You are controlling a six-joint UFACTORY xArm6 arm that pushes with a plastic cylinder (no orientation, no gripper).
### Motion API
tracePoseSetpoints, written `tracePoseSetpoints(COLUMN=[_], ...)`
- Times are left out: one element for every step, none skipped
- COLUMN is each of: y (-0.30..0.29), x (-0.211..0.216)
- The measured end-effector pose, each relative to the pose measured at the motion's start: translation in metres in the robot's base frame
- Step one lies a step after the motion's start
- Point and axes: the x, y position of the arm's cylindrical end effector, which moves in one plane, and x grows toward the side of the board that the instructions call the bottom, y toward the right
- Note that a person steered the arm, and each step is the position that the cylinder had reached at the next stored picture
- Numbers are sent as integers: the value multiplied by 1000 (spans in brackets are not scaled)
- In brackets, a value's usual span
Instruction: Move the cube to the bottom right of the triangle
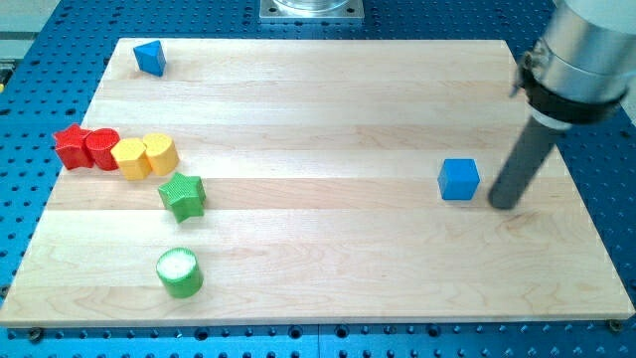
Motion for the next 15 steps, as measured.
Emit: tracePoseSetpoints(y=[-70,-151,-71,-88,-122,-128,-128,-177,-218,-218,-218,-267,-296,-252,-240], x=[-41,-56,-54,-21,-22,-22,-2,-28,-55,-54,-54,-84,-103,-67,-92])
